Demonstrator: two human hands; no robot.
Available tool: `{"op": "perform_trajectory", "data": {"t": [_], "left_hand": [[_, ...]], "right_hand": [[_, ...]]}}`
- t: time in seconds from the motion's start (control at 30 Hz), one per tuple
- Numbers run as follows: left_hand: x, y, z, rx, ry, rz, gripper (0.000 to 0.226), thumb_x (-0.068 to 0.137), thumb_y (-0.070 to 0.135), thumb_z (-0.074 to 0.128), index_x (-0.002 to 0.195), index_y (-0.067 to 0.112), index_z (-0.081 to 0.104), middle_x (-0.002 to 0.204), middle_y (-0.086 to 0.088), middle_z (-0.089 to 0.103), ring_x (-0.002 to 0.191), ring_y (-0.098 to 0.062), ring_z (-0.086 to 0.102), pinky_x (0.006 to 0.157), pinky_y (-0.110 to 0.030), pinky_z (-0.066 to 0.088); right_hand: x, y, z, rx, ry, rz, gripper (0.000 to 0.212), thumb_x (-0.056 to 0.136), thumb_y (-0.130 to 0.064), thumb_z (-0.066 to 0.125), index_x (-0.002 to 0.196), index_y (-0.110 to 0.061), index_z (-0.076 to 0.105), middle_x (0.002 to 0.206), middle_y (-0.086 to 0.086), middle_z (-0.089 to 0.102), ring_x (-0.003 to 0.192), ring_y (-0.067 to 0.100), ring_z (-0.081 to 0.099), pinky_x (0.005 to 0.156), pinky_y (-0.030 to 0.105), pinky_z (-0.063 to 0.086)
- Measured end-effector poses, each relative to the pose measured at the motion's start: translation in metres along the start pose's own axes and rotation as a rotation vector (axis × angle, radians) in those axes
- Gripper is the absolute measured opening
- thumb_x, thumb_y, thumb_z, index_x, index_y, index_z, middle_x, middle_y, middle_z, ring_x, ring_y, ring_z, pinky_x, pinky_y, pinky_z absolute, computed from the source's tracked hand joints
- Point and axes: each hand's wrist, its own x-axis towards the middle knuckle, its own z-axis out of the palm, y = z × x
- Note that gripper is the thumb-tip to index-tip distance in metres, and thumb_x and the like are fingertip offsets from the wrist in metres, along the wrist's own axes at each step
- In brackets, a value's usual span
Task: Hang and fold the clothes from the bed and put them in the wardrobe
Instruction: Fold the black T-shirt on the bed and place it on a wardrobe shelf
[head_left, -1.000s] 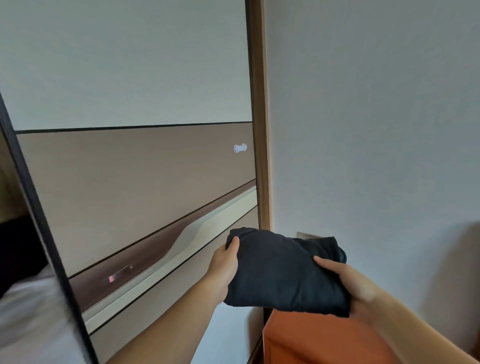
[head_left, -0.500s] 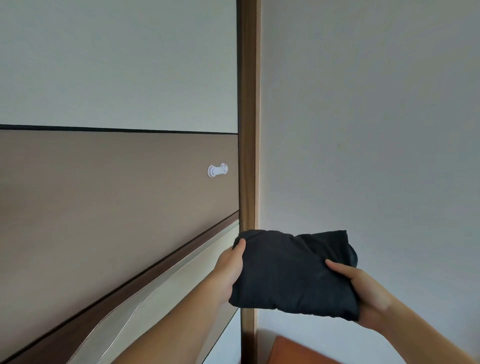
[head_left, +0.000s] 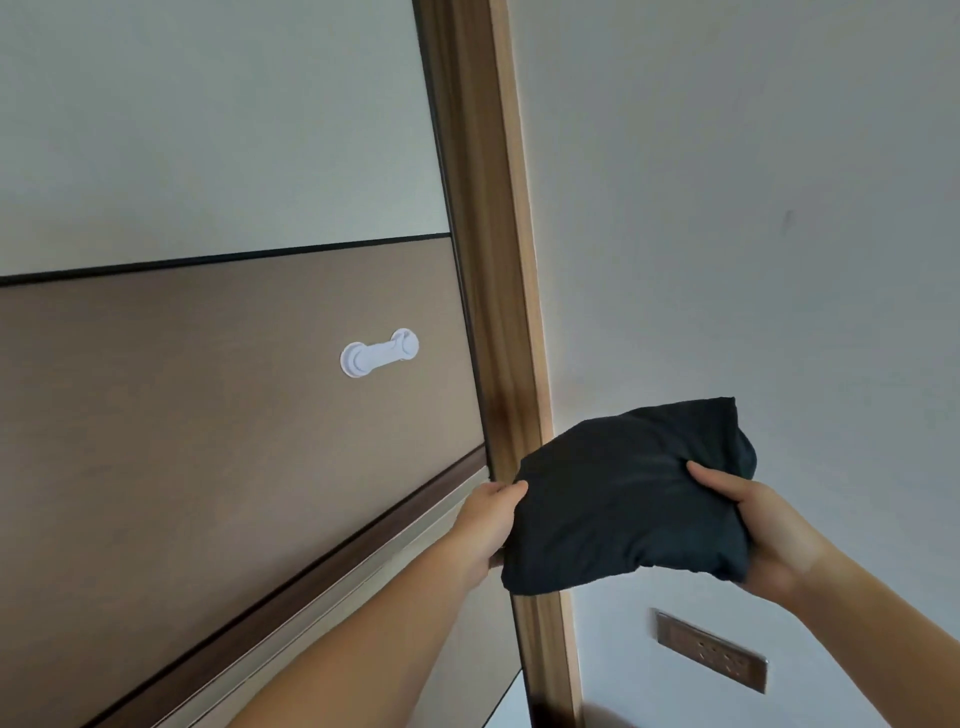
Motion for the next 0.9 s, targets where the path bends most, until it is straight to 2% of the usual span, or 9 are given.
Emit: {"op": "perform_trajectory", "data": {"t": [0.1, 0.17, 0.27, 0.33, 0.4, 0.5, 0.63, 0.73, 0.9], "left_hand": [[0.035, 0.016, -0.002, 0.119, 0.039, 0.078, 0.037, 0.095, 0.036, 0.055, 0.130, 0.024, 0.049, 0.121, 0.000, 0.058, 0.103, -0.020, 0.060, 0.082, -0.036, 0.057], [0.056, 0.029, -0.004, 0.346, 0.070, 0.234, 0.041, 0.095, 0.031, 0.056, 0.134, 0.024, 0.046, 0.121, 0.001, 0.058, 0.101, -0.016, 0.059, 0.085, -0.034, 0.055], [0.082, 0.047, -0.007, 0.980, 0.081, 0.621, 0.033, 0.097, 0.025, 0.051, 0.130, 0.021, 0.051, 0.108, 0.003, 0.065, 0.095, -0.016, 0.062, 0.084, -0.032, 0.052], [0.099, 0.058, -0.006, 1.480, 0.089, 0.813, 0.025, 0.095, 0.023, 0.051, 0.119, 0.020, 0.057, 0.110, -0.001, 0.066, 0.103, -0.023, 0.062, 0.096, -0.041, 0.047], [0.113, 0.066, -0.003, 1.952, 0.110, 0.771, 0.027, 0.092, 0.026, 0.056, 0.118, 0.020, 0.060, 0.119, -0.005, 0.064, 0.117, -0.028, 0.055, 0.113, -0.051, 0.027], [0.129, 0.063, 0.002, 2.411, 0.099, 0.515, 0.036, 0.095, 0.036, 0.054, 0.126, 0.017, 0.058, 0.131, -0.008, 0.059, 0.129, -0.033, 0.045, 0.115, -0.056, 0.011], [0.143, 0.054, 0.000, 2.672, 0.089, 0.468, 0.054, 0.098, 0.052, 0.043, 0.138, 0.016, 0.048, 0.141, -0.009, 0.051, 0.136, -0.034, 0.039, 0.114, -0.056, 0.015], [0.147, 0.052, -0.002, 2.710, 0.080, 0.504, 0.062, 0.097, 0.054, 0.043, 0.143, 0.014, 0.041, 0.147, -0.011, 0.045, 0.138, -0.036, 0.036, 0.113, -0.054, 0.022], [0.145, 0.047, -0.002, 2.736, 0.090, 0.564, 0.055, 0.100, 0.048, 0.042, 0.142, 0.012, 0.042, 0.145, -0.012, 0.045, 0.135, -0.035, 0.040, 0.111, -0.049, 0.030]], "right_hand": [[0.030, -0.010, 0.000, 0.017, -0.016, -0.007, 0.051, 0.070, -0.029, 0.073, 0.118, -0.012, 0.064, 0.107, 0.013, 0.073, 0.088, 0.032, 0.073, 0.059, 0.040, 0.059], [0.046, -0.014, 0.002, 0.027, -0.016, -0.020, 0.050, 0.072, -0.029, 0.073, 0.118, -0.012, 0.064, 0.108, 0.013, 0.073, 0.088, 0.032, 0.073, 0.059, 0.039, 0.059], [0.068, -0.018, 0.006, 0.030, -0.008, -0.026, 0.049, 0.074, -0.028, 0.072, 0.119, -0.012, 0.063, 0.109, 0.013, 0.073, 0.090, 0.033, 0.072, 0.061, 0.040, 0.059], [0.079, -0.020, 0.008, 0.019, -0.006, -0.019, 0.050, 0.073, -0.028, 0.073, 0.119, -0.012, 0.062, 0.109, 0.014, 0.072, 0.091, 0.033, 0.072, 0.062, 0.041, 0.060], [0.087, -0.021, 0.009, 0.008, 0.000, -0.018, 0.050, 0.072, -0.028, 0.073, 0.119, -0.012, 0.063, 0.108, 0.014, 0.073, 0.091, 0.034, 0.072, 0.062, 0.041, 0.060], [0.095, -0.021, 0.008, -0.001, 0.008, -0.016, 0.051, 0.070, -0.029, 0.073, 0.117, -0.012, 0.063, 0.107, 0.014, 0.073, 0.089, 0.034, 0.072, 0.060, 0.041, 0.059], [0.100, -0.019, 0.008, 0.009, 0.013, -0.006, 0.050, 0.070, -0.028, 0.073, 0.115, -0.011, 0.065, 0.107, 0.014, 0.073, 0.088, 0.034, 0.072, 0.059, 0.042, 0.059], [0.098, -0.016, 0.012, 0.020, 0.013, 0.001, 0.048, 0.070, -0.027, 0.073, 0.115, -0.010, 0.065, 0.107, 0.014, 0.073, 0.089, 0.034, 0.072, 0.060, 0.042, 0.059], [0.085, -0.016, 0.016, 0.027, 0.016, -0.004, 0.044, 0.071, -0.027, 0.073, 0.111, -0.010, 0.067, 0.106, 0.014, 0.073, 0.088, 0.034, 0.072, 0.058, 0.043, 0.059]]}}
